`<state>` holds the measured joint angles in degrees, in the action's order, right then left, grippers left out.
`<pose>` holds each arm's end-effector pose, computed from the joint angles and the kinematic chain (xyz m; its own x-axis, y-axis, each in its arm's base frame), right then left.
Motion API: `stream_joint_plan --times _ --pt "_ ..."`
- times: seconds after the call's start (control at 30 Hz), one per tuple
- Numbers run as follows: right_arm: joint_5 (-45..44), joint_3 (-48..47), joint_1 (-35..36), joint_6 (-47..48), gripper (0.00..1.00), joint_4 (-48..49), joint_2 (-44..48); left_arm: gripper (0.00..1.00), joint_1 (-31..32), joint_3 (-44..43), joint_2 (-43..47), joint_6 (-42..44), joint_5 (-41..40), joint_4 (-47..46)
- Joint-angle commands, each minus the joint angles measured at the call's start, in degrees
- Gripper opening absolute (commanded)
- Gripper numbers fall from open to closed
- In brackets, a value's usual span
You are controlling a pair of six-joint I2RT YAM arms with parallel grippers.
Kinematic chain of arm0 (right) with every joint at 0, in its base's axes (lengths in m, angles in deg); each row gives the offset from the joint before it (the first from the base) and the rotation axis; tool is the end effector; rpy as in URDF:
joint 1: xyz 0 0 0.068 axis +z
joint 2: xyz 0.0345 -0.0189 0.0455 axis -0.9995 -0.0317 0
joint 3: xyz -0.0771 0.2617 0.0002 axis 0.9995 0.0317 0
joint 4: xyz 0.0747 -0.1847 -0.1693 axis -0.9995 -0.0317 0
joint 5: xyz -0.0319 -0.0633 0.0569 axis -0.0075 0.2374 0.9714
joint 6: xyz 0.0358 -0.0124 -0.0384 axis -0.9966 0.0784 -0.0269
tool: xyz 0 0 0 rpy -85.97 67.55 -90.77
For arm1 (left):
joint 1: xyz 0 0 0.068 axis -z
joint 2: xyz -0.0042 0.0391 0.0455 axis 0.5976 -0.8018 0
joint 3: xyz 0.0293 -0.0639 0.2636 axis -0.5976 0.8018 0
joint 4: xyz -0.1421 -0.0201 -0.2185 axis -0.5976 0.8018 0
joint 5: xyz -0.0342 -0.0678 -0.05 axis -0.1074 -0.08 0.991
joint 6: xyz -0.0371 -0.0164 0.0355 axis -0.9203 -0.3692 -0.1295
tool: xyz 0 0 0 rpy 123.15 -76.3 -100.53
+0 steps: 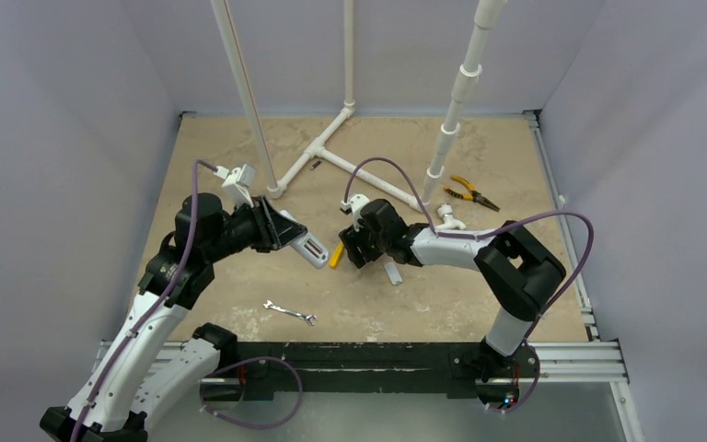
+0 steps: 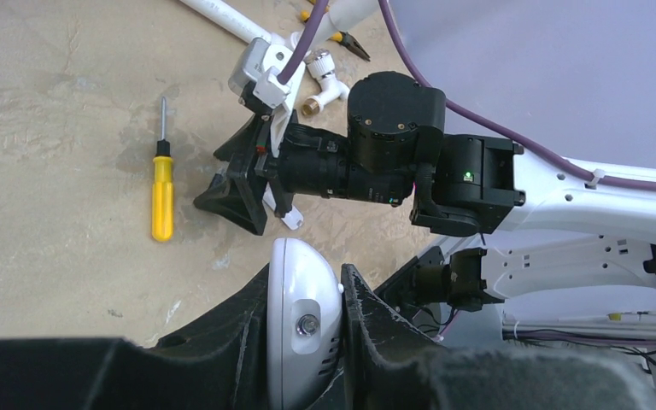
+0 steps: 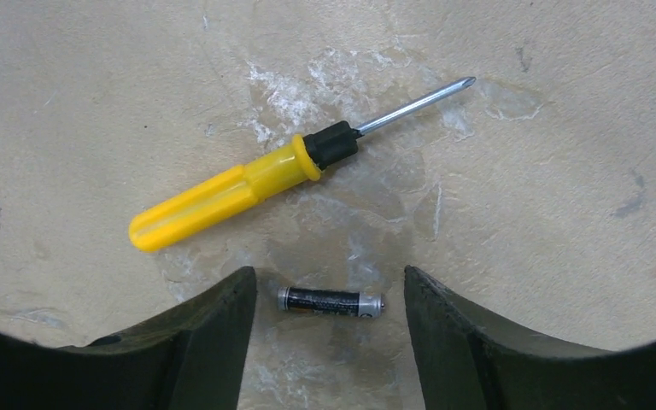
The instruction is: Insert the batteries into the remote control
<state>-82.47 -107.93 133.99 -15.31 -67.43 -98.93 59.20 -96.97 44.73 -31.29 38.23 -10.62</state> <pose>0.2436 0.2516 0.1592 -0.5700 -0.4223 -0.7048 -0.6650 0.7409 0.0939 0.1410 -0.0738 0.3474 -0.6951 -0.3613 -0.6215 0.3209 0.6176 -0.7180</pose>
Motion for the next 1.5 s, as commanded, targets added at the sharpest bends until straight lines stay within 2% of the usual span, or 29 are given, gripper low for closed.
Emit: stream_joint_plan --times 0.0,0.17,0.3,0.4,0.5,0.6,0.77,1.13,1.47 --pt "-0.66 -2.15 -0.13 2.23 0.65 0.49 1.66 0.00 -0.36 -3.49 0.62 0.86 -0.46 -1.16" --pt "0.10 -8.12 -0.64 5.07 0.69 -0.44 1.11 0.00 -0.40 -6.33 1.89 1.04 -0.46 0.78" --pt "5.55 -14.85 -2.83 9.40 0.69 -0.98 -2.10 0.00 -0.36 -8.76 3.74 0.47 0.03 1.73" --pt "10.38 -23.29 -4.82 10.72 0.69 -4.75 -7.61 0.00 -0.36 -10.45 4.51 -0.03 0.63 1.83" --pt "6.73 -36.00 -4.93 9.76 0.67 -11.95 -16.71 0.00 -0.43 -11.14 4.88 -0.42 1.09 1.82" --pt "1.23 -47.67 -4.95 4.23 0.64 -17.05 -24.45 0.00 -0.36 -11.08 5.06 -0.55 1.30 2.01" --pt "-11.36 -56.53 -4.93 -8.34 0.63 -16.49 -31.54 0.00 -0.35 -10.50 5.41 -0.93 1.19 2.11" --pt "-18.39 -64.26 -4.93 -30.50 0.62 -13.10 -40.03 0.00 -0.36 -10.93 4.67 -0.88 1.59 2.09" --pt "-24.38 -69.86 -5.02 -39.27 0.58 -13.44 -47.18 0.00 -0.36 -12.39 3.51 -1.61 3.35 0.87"
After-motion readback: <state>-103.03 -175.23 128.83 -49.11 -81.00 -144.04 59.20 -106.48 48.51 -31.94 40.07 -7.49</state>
